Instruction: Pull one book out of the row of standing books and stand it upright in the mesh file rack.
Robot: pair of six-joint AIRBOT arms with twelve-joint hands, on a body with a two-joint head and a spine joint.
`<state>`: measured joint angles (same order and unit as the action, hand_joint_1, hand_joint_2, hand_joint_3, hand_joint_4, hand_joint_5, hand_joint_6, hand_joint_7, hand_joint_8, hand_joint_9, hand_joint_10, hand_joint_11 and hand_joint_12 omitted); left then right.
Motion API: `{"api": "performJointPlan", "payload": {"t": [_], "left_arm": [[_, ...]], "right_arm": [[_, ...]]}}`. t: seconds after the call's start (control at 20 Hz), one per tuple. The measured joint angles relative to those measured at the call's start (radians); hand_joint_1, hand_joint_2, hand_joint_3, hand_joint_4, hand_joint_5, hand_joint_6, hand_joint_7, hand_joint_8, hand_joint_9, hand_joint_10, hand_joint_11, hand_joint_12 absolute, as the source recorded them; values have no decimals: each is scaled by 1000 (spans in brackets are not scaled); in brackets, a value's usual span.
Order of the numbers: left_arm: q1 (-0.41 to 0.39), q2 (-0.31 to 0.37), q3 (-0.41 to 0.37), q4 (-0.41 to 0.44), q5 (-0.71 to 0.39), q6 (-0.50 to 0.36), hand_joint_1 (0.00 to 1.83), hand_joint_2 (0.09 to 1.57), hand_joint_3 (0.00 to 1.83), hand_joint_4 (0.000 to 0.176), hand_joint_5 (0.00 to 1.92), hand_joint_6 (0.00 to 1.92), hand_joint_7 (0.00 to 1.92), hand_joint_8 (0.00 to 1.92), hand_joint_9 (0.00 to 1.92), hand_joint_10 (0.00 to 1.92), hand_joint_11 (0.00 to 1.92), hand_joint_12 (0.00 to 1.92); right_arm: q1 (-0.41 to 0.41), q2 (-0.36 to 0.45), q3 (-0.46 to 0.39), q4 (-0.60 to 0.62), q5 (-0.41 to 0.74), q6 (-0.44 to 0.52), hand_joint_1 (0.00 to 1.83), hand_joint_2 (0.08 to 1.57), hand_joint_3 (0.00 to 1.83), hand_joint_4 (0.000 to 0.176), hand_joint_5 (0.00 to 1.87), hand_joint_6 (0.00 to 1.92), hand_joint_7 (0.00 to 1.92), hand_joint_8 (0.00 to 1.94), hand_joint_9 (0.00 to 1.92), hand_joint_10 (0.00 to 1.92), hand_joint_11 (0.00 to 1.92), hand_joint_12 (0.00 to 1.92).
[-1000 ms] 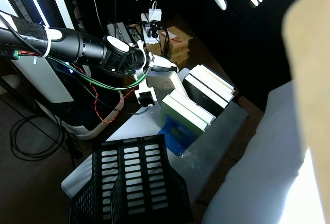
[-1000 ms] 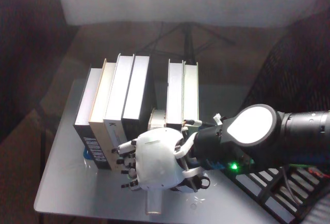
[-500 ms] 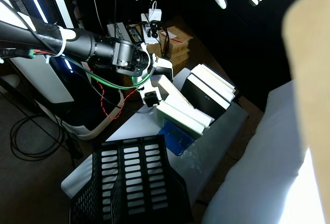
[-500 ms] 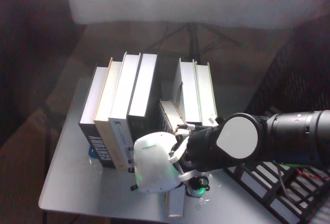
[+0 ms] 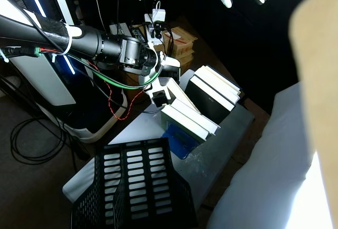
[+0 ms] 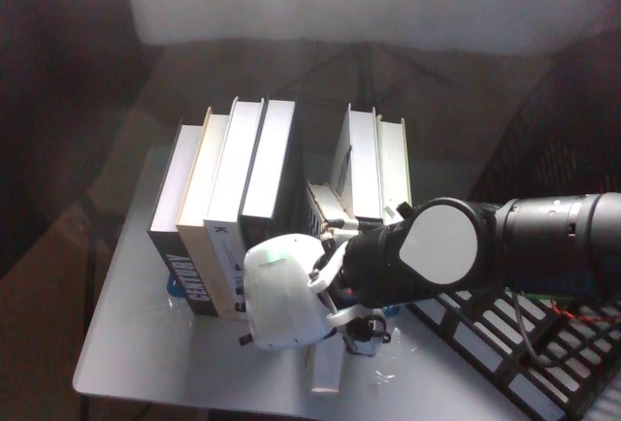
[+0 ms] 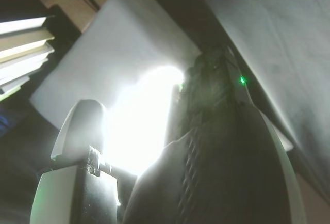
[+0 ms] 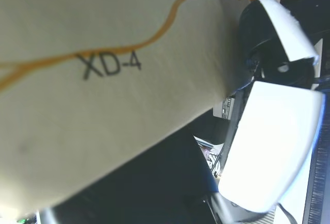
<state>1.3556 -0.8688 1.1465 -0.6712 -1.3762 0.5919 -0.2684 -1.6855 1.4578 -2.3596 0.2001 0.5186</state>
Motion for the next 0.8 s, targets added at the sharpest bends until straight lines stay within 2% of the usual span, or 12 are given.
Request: {"api": "performJointPlan", "payload": {"t": [0.1,0.15,0.2,0.3,0.35,0.4,0.45,0.55,0.6,0.65,0.7,0.8], "left_arm": [[0,-1,0,2,-1,-6,581,1403,3,10,100,5,0,0,0,0,0,0],[0,-2,4,5,0,-7,583,1401,2,12,102,6,0,0,0,0,0,0],[0,-2,4,5,-2,-8,569,1406,4,18,95,2,0,0,0,0,0,0],[0,-2,4,7,-2,-10,546,1412,5,17,87,1,0,0,0,0,0,0],[0,-2,4,9,-2,-11,533,1414,5,22,82,0,0,0,0,0,0,0],[0,-3,4,12,-2,-14,527,1416,6,19,76,0,0,0,0,0,0,0],[0,-6,4,12,-7,-15,528,1420,7,21,72,0,0,0,0,0,0,0],[0,-13,4,13,-6,-18,518,1421,6,24,67,2,0,0,0,0,0,0],[0,-13,4,17,-5,-21,524,1419,4,22,71,3,0,0,0,0,0,0],[-1,-13,4,19,-8,-21,508,1421,5,25,60,2,0,0,0,0,0,0],[-1,-13,4,21,-8,-22,504,1419,3,25,60,3,0,0,0,0,0,0],[-11,-13,4,27,-5,-22,515,1414,0,27,71,7,0,0,0,0,0,0]], "right_arm": [[11,-5,7,2,2,3,1134,651,1053,0,964,1414,1292,1782,1255,1850,1137,1921],[17,-8,12,2,2,3,1238,630,1081,0,967,1248,1077,1648,1198,1782,1069,1921],[22,-10,13,1,1,3,1253,702,933,0,941,1164,1006,1560,1031,1709,819,1921],[36,-10,14,3,7,3,1273,719,782,0,1015,970,1064,1322,938,1509,707,1919],[46,-10,14,5,8,2,1364,892,404,0,1067,756,1058,1149,902,1299,749,1780],[55,-7,14,7,9,2,1376,1030,152,0,1041,706,1022,1162,864,1287,707,1756],[63,0,12,11,16,8,1366,1126,44,0,931,869,959,1239,769,1400,554,1835],[77,21,2,11,34,5,1250,1120,0,0,982,909,985,1132,751,1326,475,1795],[87,32,-3,16,50,6,1226,1111,0,20,1021,948,975,1047,737,1253,415,1781],[103,50,-14,19,67,6,1210,1131,4,19,976,1062,922,1074,658,1218,290,1801],[112,57,-19,21,76,6,1311,1195,7,0,845,1257,864,1154,611,1490,143,1852],[136,83,-37,26,90,7,1338,1209,3,0,794,1305,875,1162,610,1560,169,1888]]}}
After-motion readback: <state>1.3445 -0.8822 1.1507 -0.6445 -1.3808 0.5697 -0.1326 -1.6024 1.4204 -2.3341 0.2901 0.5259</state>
